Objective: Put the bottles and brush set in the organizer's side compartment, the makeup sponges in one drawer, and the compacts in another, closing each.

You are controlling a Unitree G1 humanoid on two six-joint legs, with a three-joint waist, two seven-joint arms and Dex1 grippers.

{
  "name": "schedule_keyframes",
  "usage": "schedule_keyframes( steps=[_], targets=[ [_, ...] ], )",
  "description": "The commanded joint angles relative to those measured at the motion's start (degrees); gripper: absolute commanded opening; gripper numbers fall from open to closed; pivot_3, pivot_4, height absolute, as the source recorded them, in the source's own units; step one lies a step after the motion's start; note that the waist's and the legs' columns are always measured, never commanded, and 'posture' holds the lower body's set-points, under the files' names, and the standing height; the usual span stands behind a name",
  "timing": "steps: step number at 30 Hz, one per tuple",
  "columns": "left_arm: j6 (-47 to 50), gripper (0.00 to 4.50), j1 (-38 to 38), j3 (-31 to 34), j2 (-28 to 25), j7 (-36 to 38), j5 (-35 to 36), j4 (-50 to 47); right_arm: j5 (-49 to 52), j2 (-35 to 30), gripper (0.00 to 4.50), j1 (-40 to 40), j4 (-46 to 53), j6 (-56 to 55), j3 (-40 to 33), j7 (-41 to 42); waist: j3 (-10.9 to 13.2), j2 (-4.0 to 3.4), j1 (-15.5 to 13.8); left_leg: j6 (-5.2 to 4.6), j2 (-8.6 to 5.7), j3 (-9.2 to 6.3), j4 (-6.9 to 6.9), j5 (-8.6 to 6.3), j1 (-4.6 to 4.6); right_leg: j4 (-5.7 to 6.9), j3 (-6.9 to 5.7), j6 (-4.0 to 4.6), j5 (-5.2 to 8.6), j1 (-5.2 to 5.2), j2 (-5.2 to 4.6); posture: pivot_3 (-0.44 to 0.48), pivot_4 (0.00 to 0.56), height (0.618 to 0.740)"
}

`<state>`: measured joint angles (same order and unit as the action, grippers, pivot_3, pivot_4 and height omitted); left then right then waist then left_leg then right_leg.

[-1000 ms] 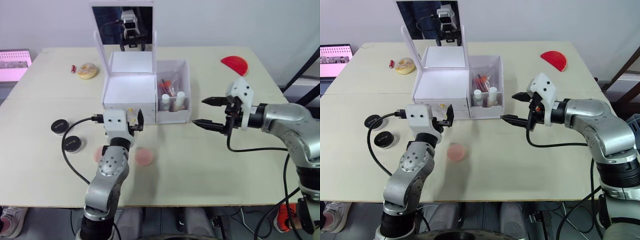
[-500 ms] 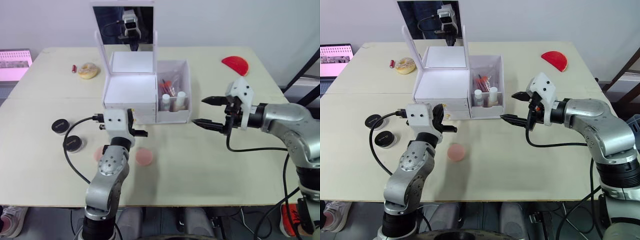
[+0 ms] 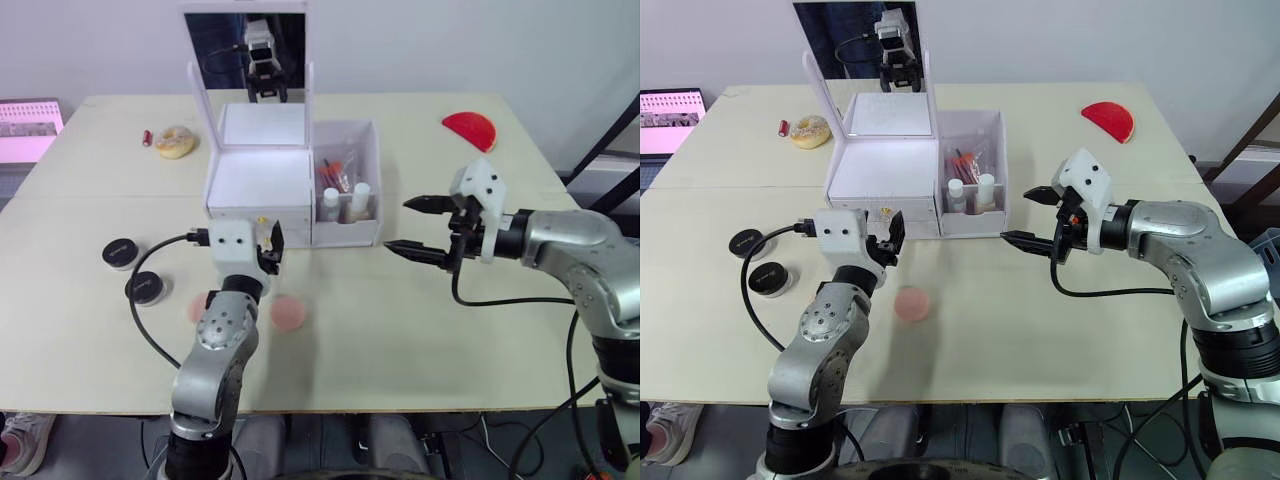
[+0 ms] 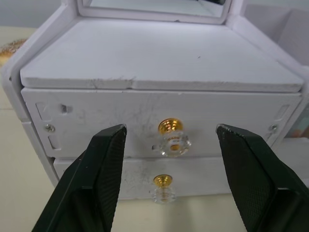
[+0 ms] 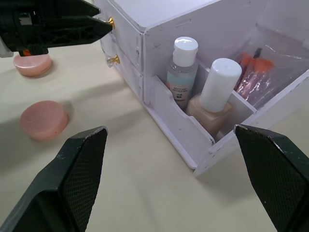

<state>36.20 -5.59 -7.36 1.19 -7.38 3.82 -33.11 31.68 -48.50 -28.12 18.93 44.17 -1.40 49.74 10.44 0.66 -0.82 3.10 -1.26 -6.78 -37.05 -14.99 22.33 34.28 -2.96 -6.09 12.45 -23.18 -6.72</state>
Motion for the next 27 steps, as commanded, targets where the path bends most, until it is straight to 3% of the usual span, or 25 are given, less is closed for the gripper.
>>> schedule_keyframes(
  steps=[1, 10, 13, 17, 27],
  targets=[
    [-0.88, 3.13, -1.09, 0.72, 0.35, 0.69, -0.07, -0.04, 0.12, -0.35, 4.5, -0.94, 1.85, -0.13, -1.58, -0.4, 0.0, 0.0, 0.0, 0.0, 0.0, 0.0, 0.0, 0.0, 0.0, 0.0, 0.0, 0.0, 0.0, 0.0, 0.0, 0.0, 0.15, 0.739],
    [-1.97, 3.13, -1.88, 0.91, 1.08, 2.22, 0.34, 0.77, 0.39, -0.44, 4.5, -0.86, 2.45, 0.28, -1.86, -0.84, 0.0, 0.0, -0.04, 0.0, 0.0, 0.0, -0.02, 0.0, 0.0, 0.01, 0.0, 0.0, -0.01, 0.0, 0.0, 0.0, 0.15, 0.739],
    [-2.03, 2.27, -1.85, 0.96, 1.13, 2.49, 0.25, 0.89, 0.52, -0.53, 4.5, -0.65, 2.66, 0.47, -1.99, -0.91, 0.0, 0.0, -0.08, 0.0, 0.0, 0.0, -0.02, 0.0, 0.0, 0.02, 0.0, -0.01, -0.01, 0.0, 0.0, 0.0, 0.15, 0.739],
    [-2.26, 0.3, -2.2, 0.92, 1.13, 3.06, 0.29, 1.22, 0.48, -0.48, 4.5, -0.57, 2.84, 0.5, -2.03, -1.13, 0.0, 0.0, -0.02, 0.0, 0.0, 0.01, -0.01, 0.0, 0.01, -0.01, 0.0, -0.01, -0.01, 0.0, 0.0, 0.0, 0.15, 0.739],
    [-0.15, 0.27, 0.3, -1.12, -0.64, 5.07, 0.06, -2.96, 2.12, -0.2, 4.5, -0.49, 3.64, 0.8, -3.04, -0.48, 0.0, 0.0, -0.01, 0.0, 0.0, 0.0, -0.01, 0.0, 0.01, 0.0, 0.0, -0.01, -0.01, 0.0, 0.0, 0.0, 0.15, 0.739]
  ],
)
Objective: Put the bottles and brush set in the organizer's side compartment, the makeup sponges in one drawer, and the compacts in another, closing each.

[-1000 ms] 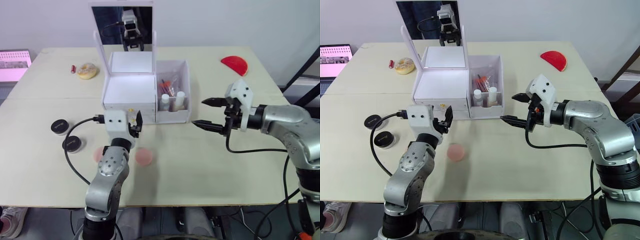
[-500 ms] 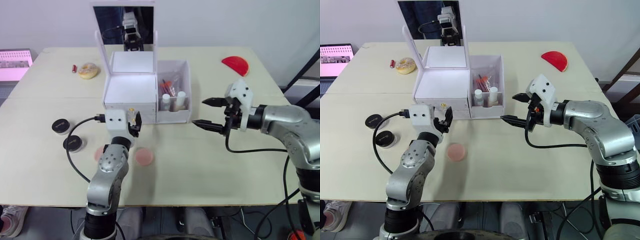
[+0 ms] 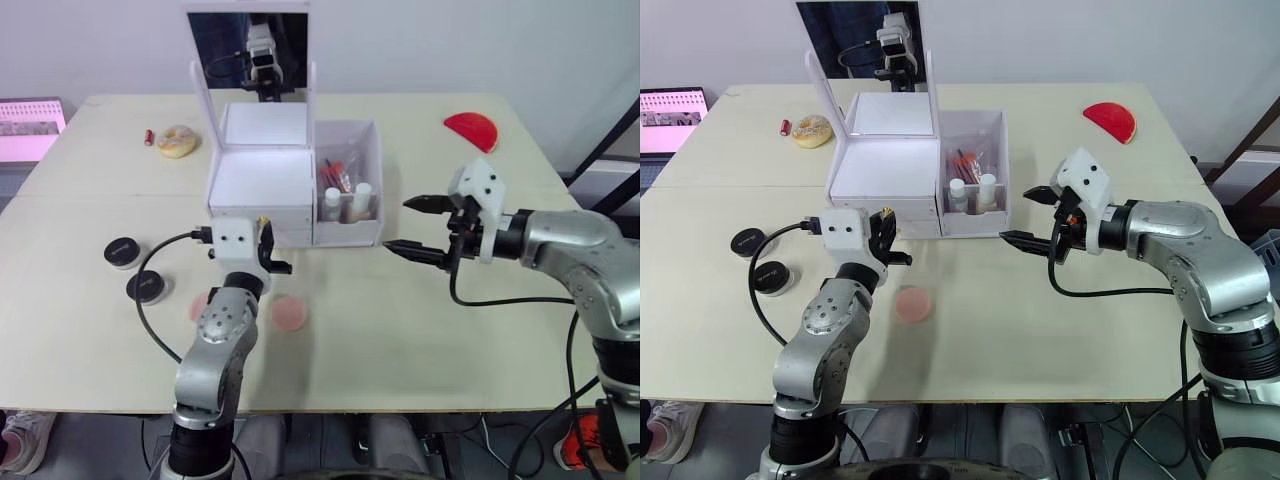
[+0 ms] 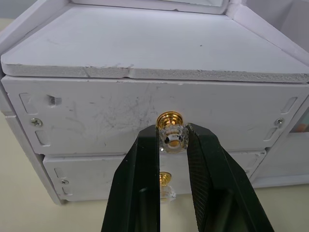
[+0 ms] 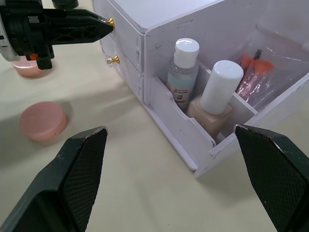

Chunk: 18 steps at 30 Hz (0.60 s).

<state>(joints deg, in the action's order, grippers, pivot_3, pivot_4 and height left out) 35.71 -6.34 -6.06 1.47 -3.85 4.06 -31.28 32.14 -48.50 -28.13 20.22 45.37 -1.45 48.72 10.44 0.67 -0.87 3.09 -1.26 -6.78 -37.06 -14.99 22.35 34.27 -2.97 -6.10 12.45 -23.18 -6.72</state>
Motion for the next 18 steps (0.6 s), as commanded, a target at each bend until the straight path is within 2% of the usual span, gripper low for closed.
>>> schedule_keyframes(
  steps=[1, 7, 10, 18],
  targets=[
    [0.99, 0.27, 2.08, -3.17, -1.77, 1.99, -0.38, -6.27, 2.37, -0.19, 4.5, -0.53, 2.41, -0.44, -3.41, 1.02, 0.0, 0.0, 0.04, 0.0, 0.0, 0.0, 0.02, 0.0, 0.0, -0.01, 0.0, 0.0, 0.0, 0.0, 0.0, 0.0, 0.15, 0.739],
    [3.75, 0.27, 5.94, -5.34, -5.22, 3.76, -0.26, -12.4, 8.96, 0.53, 4.5, -1.92, 2.38, 0.65, -5.74, 5.12, 0.0, 0.0, -0.07, -0.05, 0.0, 0.0, 0.04, -0.03, 0.05, -0.06, 0.0, 0.16, -0.09, -0.01, -0.01, 0.0, 0.15, 0.739],
    [4.53, 0.27, 7.59, -5.11, -6.42, 4.48, 0.24, -14.55, 10.82, 0.65, 4.5, -2.99, 1.26, -0.43, -5.47, 8.06, 0.0, 0.0, -0.05, -0.05, 0.0, 0.0, 0.02, -0.03, 0.05, -0.05, 0.0, -0.04, 0.04, -0.01, -0.01, 0.0, 0.15, 0.739],
    [7.04, 0.27, 14.11, -7.26, -9.69, 7.52, 2.58, -21.45, 10.76, 1.07, 4.5, -6.46, -4.04, -4.74, -3.44, 15.61, 0.0, -0.01, -0.25, -0.04, 0.0, 0.0, 0.04, -0.03, 0.05, -0.06, 0.0, -0.03, 0.05, -0.02, -0.02, 0.0, 0.15, 0.739]
  ],
)
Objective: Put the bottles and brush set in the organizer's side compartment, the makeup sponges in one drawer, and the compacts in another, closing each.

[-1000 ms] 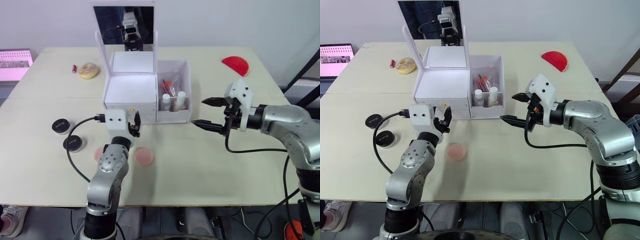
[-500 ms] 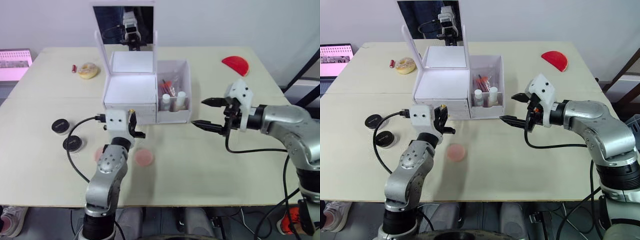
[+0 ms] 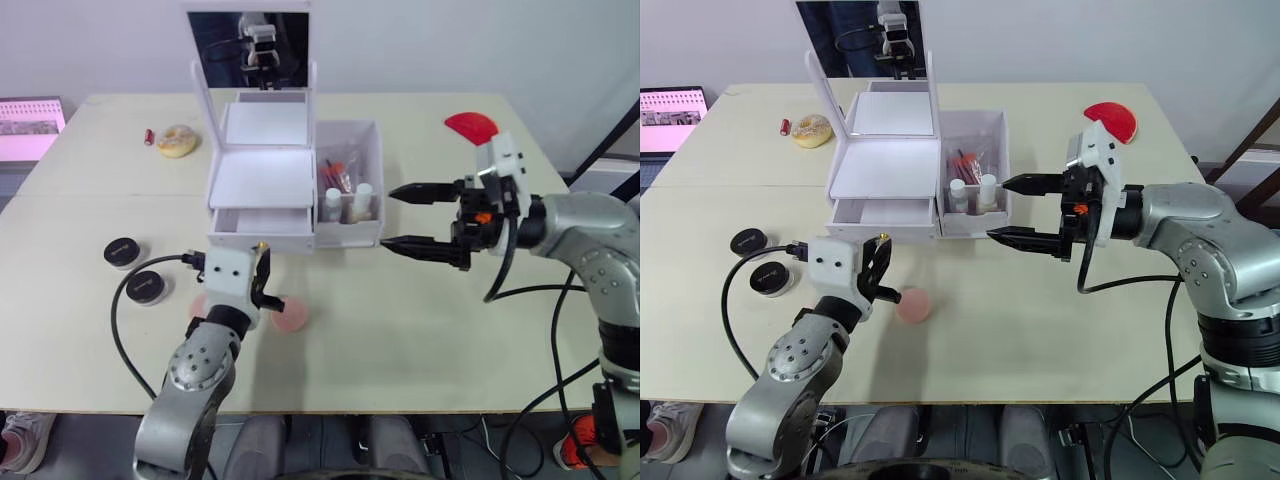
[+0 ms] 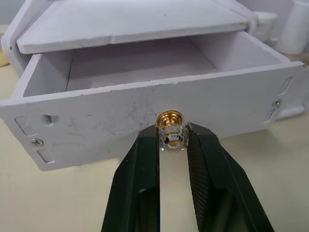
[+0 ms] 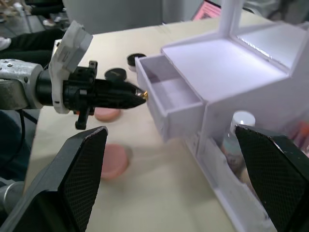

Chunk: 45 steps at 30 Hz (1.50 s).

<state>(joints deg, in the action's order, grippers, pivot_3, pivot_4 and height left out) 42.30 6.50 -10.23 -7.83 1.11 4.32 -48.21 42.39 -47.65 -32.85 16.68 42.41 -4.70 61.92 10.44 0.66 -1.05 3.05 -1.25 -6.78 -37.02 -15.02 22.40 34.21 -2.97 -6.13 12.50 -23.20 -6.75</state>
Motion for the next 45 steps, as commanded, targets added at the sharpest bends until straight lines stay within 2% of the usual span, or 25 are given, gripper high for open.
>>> schedule_keyframes(
  steps=[1, 13, 27, 31, 35, 36, 41, 45],
  targets=[
    [0.66, 0.27, 2.15, -3.48, -0.47, 2.65, 2.64, -5.26, 0.6, 0.32, 4.5, -2.03, -0.89, -2.02, -0.07, 3.02, 0.0, 0.0, -0.01, 0.0, 0.0, 0.0, 0.0, 0.0, 0.01, -0.02, 0.0, 0.0, 0.0, 0.0, 0.0, 0.0, 0.15, 0.739],
    [-3.45, 0.27, 16.44, -1.95, -5.17, 4.9, 4.69, -11.79, -1.69, 2.04, 4.5, -6.89, -6.44, -4.66, 2.77, 6.93, 0.0, -0.04, 0.13, 0.0, 0.0, 0.02, 0.01, -0.02, 0.02, -0.05, 0.01, 0.0, 0.02, -0.03, -0.03, 0.0, 0.15, 0.739],
    [-3.72, 0.27, 18.04, -1.22, -6.27, 5.35, 6.73, -11.17, -4.43, 2.51, 4.5, -7.4, -7.37, -6.0, 3.81, 6.95, 0.01, -0.05, 0.16, -0.01, 0.0, 0.04, 0.03, -0.03, 0.02, -0.06, 0.01, 0.0, 0.02, -0.06, -0.04, 0.0, 0.15, 0.739],
    [-4.05, 2.19, 17.92, -0.9, -6.36, 5.86, 7.58, -10.97, -4.72, 2.53, 4.5, -7.4, -7.4, -5.98, 3.74, 6.83, 0.01, -0.05, 0.23, -0.01, 0.0, 0.05, 0.03, -0.03, 0.02, -0.06, 0.01, 0.0, 0.02, -0.06, -0.04, 0.0, 0.15, 0.739],
    [-4.49, 4.31, 18.59, 0.71, -6.86, 7.34, 9.5, -11.58, -5.03, 2.45, 4.5, -7.71, -7.66, -5.79, 3.52, 7.0, 0.02, -0.06, 0.32, -0.01, 0.03, 0.05, 0.03, -0.03, 0.02, -0.02, 0.01, 0.0, 0.02, -0.11, -0.03, 0.0, 0.15, 0.739],
    [-4.66, 4.45, 18.86, 1.25, -7.17, 7.8, 10.09, -11.72, -5.08, 2.39, 4.5, -7.8, -7.76, -5.77, 3.47, 7.07, 0.02, -0.07, 0.36, -0.01, 0.03, 0.05, 0.03, -0.03, 0.02, 0.0, 0.01, 0.0, 0.02, -0.12, -0.03, 0.0, 0.15, 0.739],
    [-8.48, 4.45, 23.37, 7.06, -11.68, 10.52, 15.19, -11.79, -5.21, 1.86, 4.5, -7.85, -7.92, -5.71, 3.15, 7.31, 0.03, -0.1, 0.38, -0.01, 0.06, 0.08, 0.04, -0.03, 0.02, 0.01, 0.01, 0.02, 0.02, -0.17, -0.03, 0.0, 0.15, 0.739],
    [-13.54, 4.45, 30.19, 17.33, -18.96, 13.95, 24.93, -11.79, -4.99, 1.27, 4.5, -6.66, -7.15, -5.48, 2.68, 7.41, 0.05, -0.13, 0.35, -0.01, 0.07, 0.1, 0.06, -0.04, 0.04, -0.01, 0.01, 0.03, 0.02, -0.21, -0.03, 0.0, 0.15, 0.739]
  ],
)
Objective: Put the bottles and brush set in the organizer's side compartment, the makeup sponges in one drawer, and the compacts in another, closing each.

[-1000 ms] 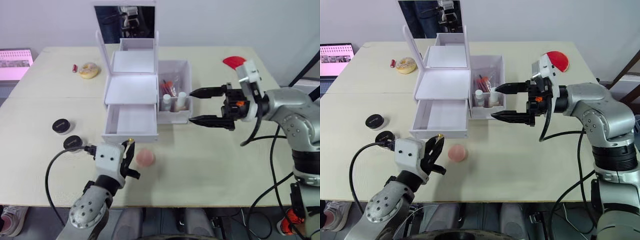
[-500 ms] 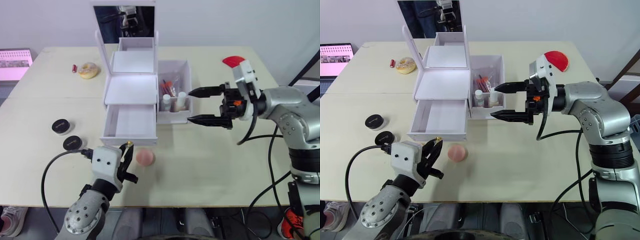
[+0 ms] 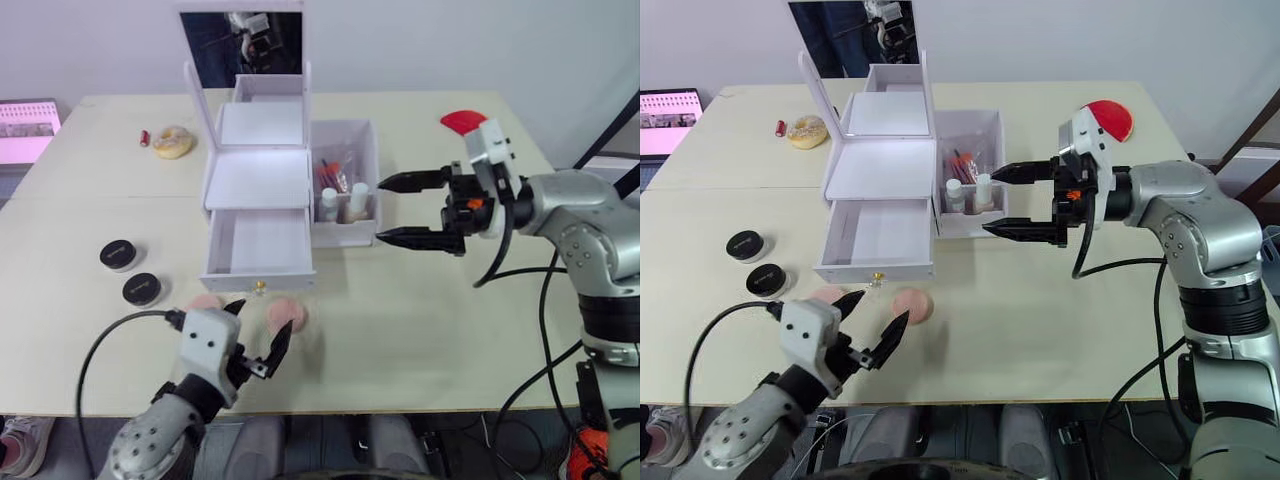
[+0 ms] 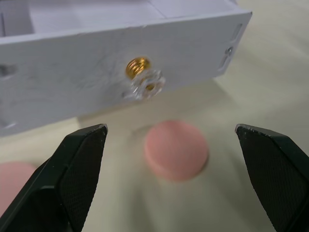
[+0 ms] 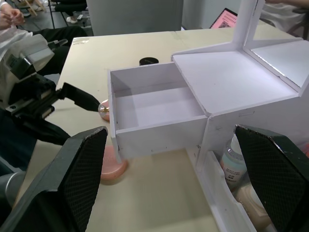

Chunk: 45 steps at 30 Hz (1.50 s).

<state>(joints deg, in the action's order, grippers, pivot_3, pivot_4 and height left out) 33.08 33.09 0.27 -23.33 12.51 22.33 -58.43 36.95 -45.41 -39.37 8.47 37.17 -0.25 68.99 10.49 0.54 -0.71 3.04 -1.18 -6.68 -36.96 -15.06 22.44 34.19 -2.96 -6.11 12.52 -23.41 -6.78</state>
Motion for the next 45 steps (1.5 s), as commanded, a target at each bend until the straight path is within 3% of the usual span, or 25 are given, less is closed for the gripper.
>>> schedule_keyframes(
  steps=[1, 5, 7, 10, 14, 19, 24, 33, 45],
  targets=[
    [-5.72, 4.45, 6.08, 10.38, -5.62, 4.09, 10.44, -1.57, 0.65, -1.28, 4.5, 0.42, 1.33, -0.16, -2.13, 0.44, 0.01, 0.0, 0.0, 0.0, 0.01, 0.01, 0.0, 0.0, 0.01, -0.02, 0.01, 0.0, 0.0, 0.0, -0.01, 0.0, 0.15, 0.739],
    [-6.61, 4.45, 17.6, 31.03, -11.93, 16.06, 23.97, -1.25, 1.38, -2.92, 4.5, 3.2, 1.74, -0.57, -4.4, 1.06, 0.04, -0.04, -0.02, 0.02, 0.02, 0.05, 0.02, -0.02, 0.07, -0.06, 0.01, 0.01, 0.0, -0.08, -0.03, 0.0, 0.15, 0.739],
    [-6.42, 4.45, 20.42, 41.49, -14.56, 23.53, 28.69, 3.71, 1.06, -3.67, 4.5, 5.35, 1.92, -1.53, -5.83, 0.91, 0.06, -0.06, -0.12, 0.02, 0.0, 0.12, 0.0, -0.02, 0.12, -0.12, 0.02, 0.0, 0.01, -0.11, -0.06, 0.0, 0.15, 0.739],
    [-6.93, 4.45, 20.26, 53.04, -18.79, 33.59, 29.45, 16.53, 1.04, -5.92, 4.5, 10.92, 2.59, -3.39, -9.48, 2.21, 0.06, -0.07, -0.1, 0.03, 0.02, 0.12, -0.01, -0.04, 0.1, -0.14, -0.06, 0.0, 0.02, -0.28, -0.06, 0.0, 0.15, 0.739],
    [-7.52, 4.45, 15.38, 60.4, -24.63, 40.86, 26.74, 33.52, 1.36, -10.19, 4.5, 20.7, 3.33, -4.62, -15.84, 4.86, 0.07, -0.1, 0.09, 0.01, 0.03, 0.17, -0.02, -0.05, 0.13, -0.21, -0.08, 0.01, 0.03, -0.33, -0.07, 0.0, 0.15, 0.739],
    [-10.81, 4.45, 4.9, 60.74, -32.08, 45.49, 20.43, 52.99, -0.47, -12.13, 4.5, 31.54, 0.28, -6.22, -25.31, 4.01, 0.01, -0.01, 0.04, 0.0, 0.07, 0.25, -0.01, -0.07, 0.11, -0.17, -0.03, 0.01, 0.02, -0.23, -0.08, 0.0, 0.15, 0.739],
    [-10.77, 4.45, -2.89, 56.78, -35.59, 49.24, 17.71, 61.09, -0.81, -11.17, 4.5, 39.98, 2.54, -7.35, -31.03, 2.89, 0.01, -0.05, 0.13, 0.01, 0.1, 0.39, 0.11, -0.07, 0.07, -0.12, 0.12, 0.01, 0.02, -0.22, -0.07, 0.0, 0.15, 0.739],
    [-11.47, 4.45, -12.69, 50.89, -36.43, 53.46, 13.32, 67.35, 0.21, -10.81, 4.5, 46.18, 6.87, -6.8, -34.53, 0.61, 0.01, -0.09, 0.13, 0.02, 0.18, 0.44, 0.22, -0.08, 0.02, -0.09, 0.14, 0.01, 0.01, -0.26, -0.05, 0.0, 0.15, 0.739],
    [-12.63, 4.45, -17.55, 46.86, -36.13, 56.92, 10.43, 70.78, 1.51, -11.07, 4.5, 47.25, 9.36, -5.39, -36.08, -0.96, 0.0, -0.07, -0.03, 0.02, 0.18, 0.45, 0.26, -0.08, 0.01, -0.11, 0.15, 0.01, 0.01, -0.25, -0.06, 0.0, 0.15, 0.739]
  ],
)
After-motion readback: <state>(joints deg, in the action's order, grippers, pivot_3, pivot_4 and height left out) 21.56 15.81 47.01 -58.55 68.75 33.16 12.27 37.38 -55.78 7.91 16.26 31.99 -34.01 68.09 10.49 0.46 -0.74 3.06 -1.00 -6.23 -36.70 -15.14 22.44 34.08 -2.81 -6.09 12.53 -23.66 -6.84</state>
